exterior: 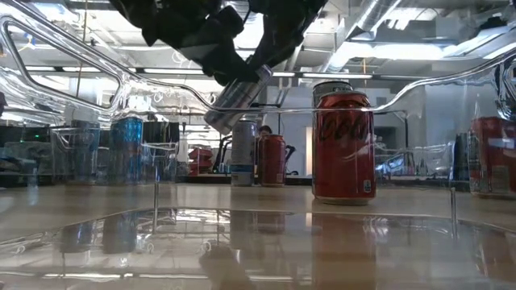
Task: Sort soda cans
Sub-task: Put the blue soda can into the top left transparent bin
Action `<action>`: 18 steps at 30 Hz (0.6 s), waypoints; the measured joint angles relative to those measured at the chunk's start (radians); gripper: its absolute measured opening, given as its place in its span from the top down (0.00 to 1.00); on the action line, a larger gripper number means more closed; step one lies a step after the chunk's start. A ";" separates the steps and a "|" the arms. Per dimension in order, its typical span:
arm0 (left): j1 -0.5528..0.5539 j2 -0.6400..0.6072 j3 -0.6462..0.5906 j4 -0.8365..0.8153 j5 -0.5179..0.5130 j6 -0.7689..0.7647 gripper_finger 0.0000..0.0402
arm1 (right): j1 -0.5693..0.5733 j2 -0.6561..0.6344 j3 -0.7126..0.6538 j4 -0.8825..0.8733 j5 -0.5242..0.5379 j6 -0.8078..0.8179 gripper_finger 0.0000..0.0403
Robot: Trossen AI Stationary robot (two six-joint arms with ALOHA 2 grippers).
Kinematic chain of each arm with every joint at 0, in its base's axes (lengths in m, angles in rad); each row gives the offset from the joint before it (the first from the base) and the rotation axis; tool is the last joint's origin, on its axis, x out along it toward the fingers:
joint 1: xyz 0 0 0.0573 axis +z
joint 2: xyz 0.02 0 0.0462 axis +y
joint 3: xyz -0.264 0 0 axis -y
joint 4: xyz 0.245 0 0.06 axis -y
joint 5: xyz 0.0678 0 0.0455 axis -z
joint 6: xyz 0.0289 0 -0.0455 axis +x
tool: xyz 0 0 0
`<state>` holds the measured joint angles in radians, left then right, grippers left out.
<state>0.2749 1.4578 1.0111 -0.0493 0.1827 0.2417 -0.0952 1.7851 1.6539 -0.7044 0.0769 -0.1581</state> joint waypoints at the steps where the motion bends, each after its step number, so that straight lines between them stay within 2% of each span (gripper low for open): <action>1: 0.000 0.000 0.003 -0.008 0.000 0.001 0.36 | -0.001 0.000 0.000 0.002 0.000 0.000 0.45; 5: 0.000 -0.001 0.005 -0.034 -0.001 0.001 0.43 | -0.005 0.002 0.000 0.005 -0.003 0.004 0.45; 8: 0.000 -0.002 0.007 -0.045 -0.001 0.014 0.43 | -0.004 0.002 0.000 0.006 -0.003 0.012 0.43; 13: 0.001 -0.002 0.007 -0.040 -0.002 0.022 0.43 | -0.005 0.001 -0.001 -0.001 -0.002 0.041 0.35; 18: 0.004 -0.002 0.006 -0.022 -0.021 0.023 0.43 | -0.019 -0.041 -0.003 -0.097 0.001 0.068 0.26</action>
<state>0.2793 1.4559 1.0176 -0.0712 0.1614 0.2644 -0.1144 1.7439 1.6506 -0.8018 0.0777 -0.0901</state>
